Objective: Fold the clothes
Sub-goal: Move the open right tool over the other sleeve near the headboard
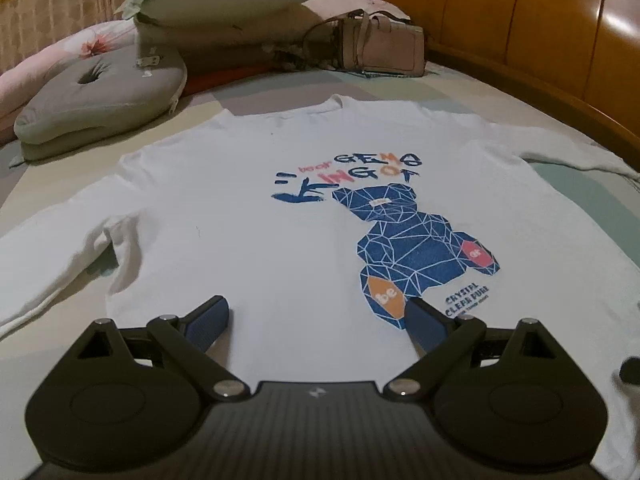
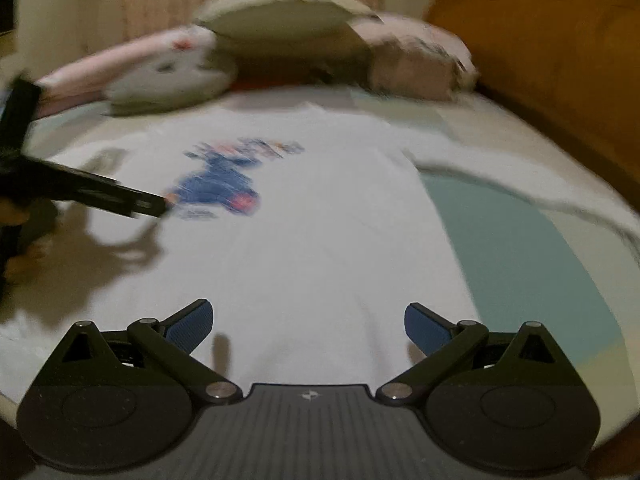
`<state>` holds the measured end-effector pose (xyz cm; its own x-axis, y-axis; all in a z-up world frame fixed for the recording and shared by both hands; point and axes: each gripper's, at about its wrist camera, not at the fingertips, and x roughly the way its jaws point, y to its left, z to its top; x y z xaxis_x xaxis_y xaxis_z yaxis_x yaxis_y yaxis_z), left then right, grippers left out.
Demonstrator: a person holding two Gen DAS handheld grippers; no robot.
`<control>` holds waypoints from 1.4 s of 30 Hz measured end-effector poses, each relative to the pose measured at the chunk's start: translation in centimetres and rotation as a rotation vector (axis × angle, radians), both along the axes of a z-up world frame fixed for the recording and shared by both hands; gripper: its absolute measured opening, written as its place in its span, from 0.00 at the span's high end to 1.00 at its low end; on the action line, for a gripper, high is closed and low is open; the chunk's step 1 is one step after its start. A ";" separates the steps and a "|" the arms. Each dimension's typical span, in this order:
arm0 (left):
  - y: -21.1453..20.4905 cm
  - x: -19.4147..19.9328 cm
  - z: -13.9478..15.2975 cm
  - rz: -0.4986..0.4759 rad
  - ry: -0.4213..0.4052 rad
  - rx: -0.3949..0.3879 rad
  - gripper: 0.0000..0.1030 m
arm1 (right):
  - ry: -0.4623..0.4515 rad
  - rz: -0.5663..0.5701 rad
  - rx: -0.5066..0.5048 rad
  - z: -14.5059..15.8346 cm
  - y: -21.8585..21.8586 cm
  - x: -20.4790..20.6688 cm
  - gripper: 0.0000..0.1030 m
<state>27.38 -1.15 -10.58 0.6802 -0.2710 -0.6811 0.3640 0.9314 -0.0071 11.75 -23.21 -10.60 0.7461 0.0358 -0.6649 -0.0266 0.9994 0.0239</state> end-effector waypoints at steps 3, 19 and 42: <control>0.1 -0.1 0.1 0.006 -0.005 0.001 0.08 | 0.022 -0.036 0.029 -0.8 -1.5 -0.7 0.00; -0.1 -1.3 0.8 -0.092 0.013 -0.036 0.05 | -0.110 -0.416 -0.058 3.5 -20.7 10.4 0.00; -1.0 -1.1 -0.4 -0.153 0.027 0.006 0.01 | 0.010 -0.413 -0.087 0.8 -31.0 16.7 0.00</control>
